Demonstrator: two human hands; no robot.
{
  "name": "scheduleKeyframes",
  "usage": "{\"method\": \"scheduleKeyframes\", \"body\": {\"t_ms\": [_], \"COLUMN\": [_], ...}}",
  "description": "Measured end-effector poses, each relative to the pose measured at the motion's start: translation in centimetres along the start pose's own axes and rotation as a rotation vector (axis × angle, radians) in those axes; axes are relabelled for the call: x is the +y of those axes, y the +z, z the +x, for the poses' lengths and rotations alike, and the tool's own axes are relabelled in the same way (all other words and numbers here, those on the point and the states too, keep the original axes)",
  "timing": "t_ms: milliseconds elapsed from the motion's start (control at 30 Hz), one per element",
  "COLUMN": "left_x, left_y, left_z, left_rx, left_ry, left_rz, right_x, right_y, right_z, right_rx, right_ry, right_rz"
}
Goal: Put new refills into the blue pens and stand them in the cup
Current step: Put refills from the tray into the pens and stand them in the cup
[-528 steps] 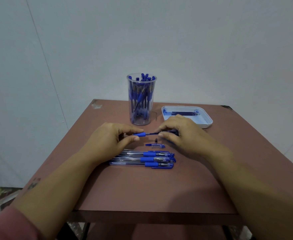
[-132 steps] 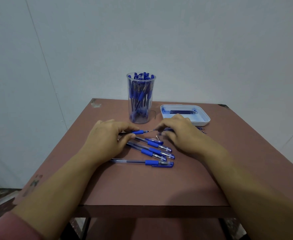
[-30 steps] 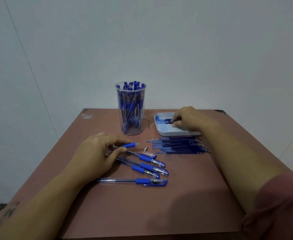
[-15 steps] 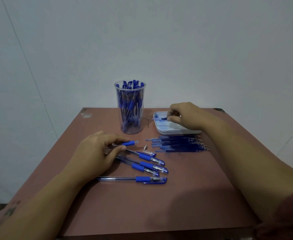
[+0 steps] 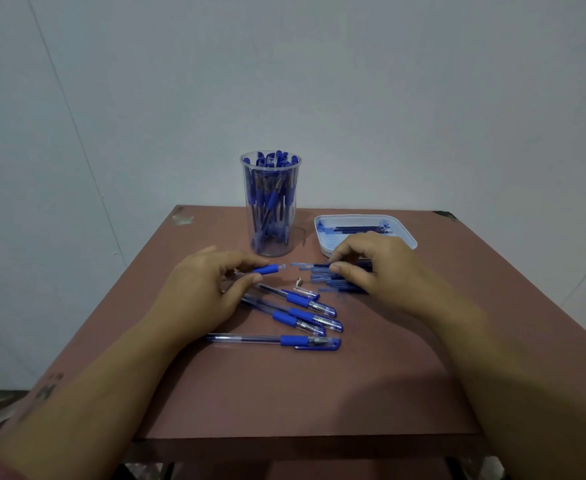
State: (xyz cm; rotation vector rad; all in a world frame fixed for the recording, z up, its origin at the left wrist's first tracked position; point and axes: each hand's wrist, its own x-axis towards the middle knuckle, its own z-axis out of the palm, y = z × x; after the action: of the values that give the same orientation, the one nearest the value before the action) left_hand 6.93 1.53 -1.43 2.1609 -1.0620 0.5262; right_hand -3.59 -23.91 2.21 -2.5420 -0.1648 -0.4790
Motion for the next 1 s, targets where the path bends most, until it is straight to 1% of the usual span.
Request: {"method": "scheduleKeyframes", "body": {"t_ms": [233,533,833,1000], "left_x": [0.3,0.2,0.2,0.1], "left_y": [-0.1,0.0,0.2,0.1], "left_z": [0.0,0.2,0.2,0.2], "left_rx": [-0.011,0.005,0.009,0.013], "left_ry": [-0.015,-0.03,-0.037,-0.046], "left_rz": [-0.001,-0.05,-0.086,-0.069], "right_x": [-0.2,-0.1,-1.1,-0.4], "right_y": [0.7,0.8,1.4,0.9], "right_z": [0.0,0.1,-0.1,0.0], "right_rx": [0.016,0.044,-0.01,0.068], "right_ry": [-0.031,-0.017,-0.025,-0.022], "right_rz": [0.005,-0.016,-0.022,-0.034]}}
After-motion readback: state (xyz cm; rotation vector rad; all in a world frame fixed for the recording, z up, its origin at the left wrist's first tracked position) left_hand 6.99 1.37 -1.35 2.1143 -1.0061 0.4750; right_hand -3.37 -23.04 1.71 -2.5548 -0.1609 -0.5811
